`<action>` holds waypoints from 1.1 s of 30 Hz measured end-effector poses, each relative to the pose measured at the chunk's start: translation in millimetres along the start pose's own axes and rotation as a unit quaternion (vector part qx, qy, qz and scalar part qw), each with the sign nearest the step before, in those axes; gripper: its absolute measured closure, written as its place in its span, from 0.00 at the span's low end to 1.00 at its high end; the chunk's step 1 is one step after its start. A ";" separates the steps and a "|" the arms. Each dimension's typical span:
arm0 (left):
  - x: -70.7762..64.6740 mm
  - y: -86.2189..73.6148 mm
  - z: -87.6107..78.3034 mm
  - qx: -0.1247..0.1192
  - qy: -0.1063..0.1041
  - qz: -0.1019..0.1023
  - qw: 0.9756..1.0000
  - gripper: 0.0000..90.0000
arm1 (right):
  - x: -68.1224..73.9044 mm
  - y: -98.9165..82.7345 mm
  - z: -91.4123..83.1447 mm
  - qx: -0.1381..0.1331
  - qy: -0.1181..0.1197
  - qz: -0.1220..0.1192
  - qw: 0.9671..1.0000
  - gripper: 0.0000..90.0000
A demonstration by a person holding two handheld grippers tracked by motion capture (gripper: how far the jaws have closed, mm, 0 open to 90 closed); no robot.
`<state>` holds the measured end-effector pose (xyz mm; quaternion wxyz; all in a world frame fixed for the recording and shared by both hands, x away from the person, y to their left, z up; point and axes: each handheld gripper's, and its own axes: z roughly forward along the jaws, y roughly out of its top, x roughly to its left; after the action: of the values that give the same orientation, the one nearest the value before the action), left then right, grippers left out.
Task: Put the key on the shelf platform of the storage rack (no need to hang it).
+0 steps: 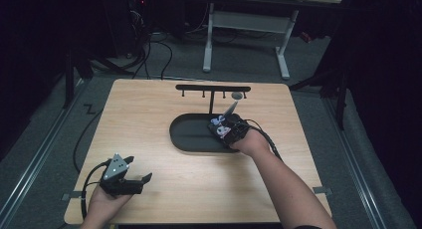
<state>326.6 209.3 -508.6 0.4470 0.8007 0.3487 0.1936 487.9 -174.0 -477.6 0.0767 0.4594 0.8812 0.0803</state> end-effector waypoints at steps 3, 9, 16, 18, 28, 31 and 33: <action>-0.1 0.0 -0.1 0.000 0.000 0.000 1.000 0.12 | 0.0 0.2 -1.9 -0.003 0.000 0.002 1.000 0.38; 0.0 0.1 0.3 0.003 -0.001 0.002 1.000 0.12 | -1.5 -0.6 -7.3 -0.010 -0.002 0.011 1.000 0.35; -0.2 0.0 1.3 0.003 -0.001 0.002 1.000 0.12 | -3.8 -3.8 -17.5 -0.023 0.002 0.018 1.000 0.33; -0.4 0.0 1.4 0.004 -0.001 0.003 1.000 0.12 | -5.1 -5.1 -20.7 -0.026 0.000 0.020 0.999 0.33; -0.4 -0.3 3.0 0.007 0.000 0.005 1.000 0.12 | -3.4 -13.1 -36.3 -0.047 -0.001 0.019 0.999 0.31; -0.5 -0.2 3.2 0.008 0.000 0.005 1.000 0.12 | -2.8 -17.1 -39.9 -0.056 0.003 0.023 0.998 0.31; -0.8 -0.1 3.4 0.009 0.000 0.006 1.000 0.12 | -3.2 -19.5 -39.9 -0.057 0.003 0.024 0.998 0.31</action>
<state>328.2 206.7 -510.5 0.4389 0.8065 0.3457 0.1933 465.8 -190.4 -442.7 0.0979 0.4751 0.8642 0.1335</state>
